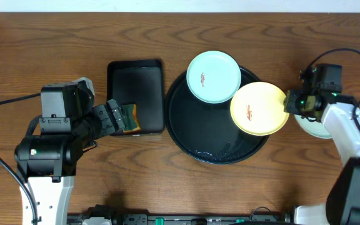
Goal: Clean dirty plates on tray and stack at the side
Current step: 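Move the right gripper back to the yellow plate rim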
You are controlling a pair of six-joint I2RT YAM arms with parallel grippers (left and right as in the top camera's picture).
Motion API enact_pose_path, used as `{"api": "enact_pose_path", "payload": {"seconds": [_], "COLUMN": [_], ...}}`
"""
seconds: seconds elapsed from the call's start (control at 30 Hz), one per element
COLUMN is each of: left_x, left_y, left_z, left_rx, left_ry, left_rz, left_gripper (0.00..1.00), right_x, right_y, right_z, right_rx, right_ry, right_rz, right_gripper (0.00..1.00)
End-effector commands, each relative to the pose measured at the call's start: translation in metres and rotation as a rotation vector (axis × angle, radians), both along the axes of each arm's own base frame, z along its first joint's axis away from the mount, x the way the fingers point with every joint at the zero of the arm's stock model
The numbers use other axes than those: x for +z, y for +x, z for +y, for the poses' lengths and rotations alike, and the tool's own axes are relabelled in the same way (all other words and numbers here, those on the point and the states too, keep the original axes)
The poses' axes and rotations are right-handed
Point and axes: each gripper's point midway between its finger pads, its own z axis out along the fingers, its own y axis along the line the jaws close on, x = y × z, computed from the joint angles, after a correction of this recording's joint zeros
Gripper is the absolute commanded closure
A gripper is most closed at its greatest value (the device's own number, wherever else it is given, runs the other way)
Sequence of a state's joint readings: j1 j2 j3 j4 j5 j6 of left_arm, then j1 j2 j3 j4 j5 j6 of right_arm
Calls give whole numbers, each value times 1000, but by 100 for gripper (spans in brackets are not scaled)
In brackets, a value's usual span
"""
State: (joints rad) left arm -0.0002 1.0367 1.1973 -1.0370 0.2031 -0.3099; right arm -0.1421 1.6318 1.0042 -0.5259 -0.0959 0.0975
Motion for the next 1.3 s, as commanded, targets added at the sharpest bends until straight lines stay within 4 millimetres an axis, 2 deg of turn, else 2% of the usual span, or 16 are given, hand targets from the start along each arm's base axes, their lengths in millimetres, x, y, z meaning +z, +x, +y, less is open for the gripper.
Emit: {"api": "enact_pose_path", "payload": {"seconds": [0.0,0.03,0.23,0.4,0.67,0.73,0.83,0.97,1.1,1.27], "left_x": [10,10,10,10,10,10,10,10,10,9], "left_y": [3,3,3,3,3,3,3,3,3,3], "left_z": [3,3,3,3,3,3,3,3,3,1], "left_rx": [3,3,3,3,3,3,3,2,2,-5], "left_ry": [13,13,13,13,13,13,13,13,12,3], "left_rz": [-27,-27,-27,-27,-27,-27,-27,-27,-26,-25], "left_gripper": [11,11,11,11,11,11,11,11,11,10], "right_x": [-12,-14,-14,-4,43,53,60,46,16,-17], "right_y": [2,1,2,-7,-51,-56,-57,-58,-63,-68], "right_z": [-4,-4,7,8,15,28,60,87,113,133], "right_rx": [9,9,8,-46,-49,-16,80,169,229,165], "right_ry": [-35,-34,34,59,62,111,201,185,178,205], "right_rz": [27,34,30,43,61,49,34,57,109,176], "right_gripper": [66,68,99,99,99,99,99,99,99,99]}}
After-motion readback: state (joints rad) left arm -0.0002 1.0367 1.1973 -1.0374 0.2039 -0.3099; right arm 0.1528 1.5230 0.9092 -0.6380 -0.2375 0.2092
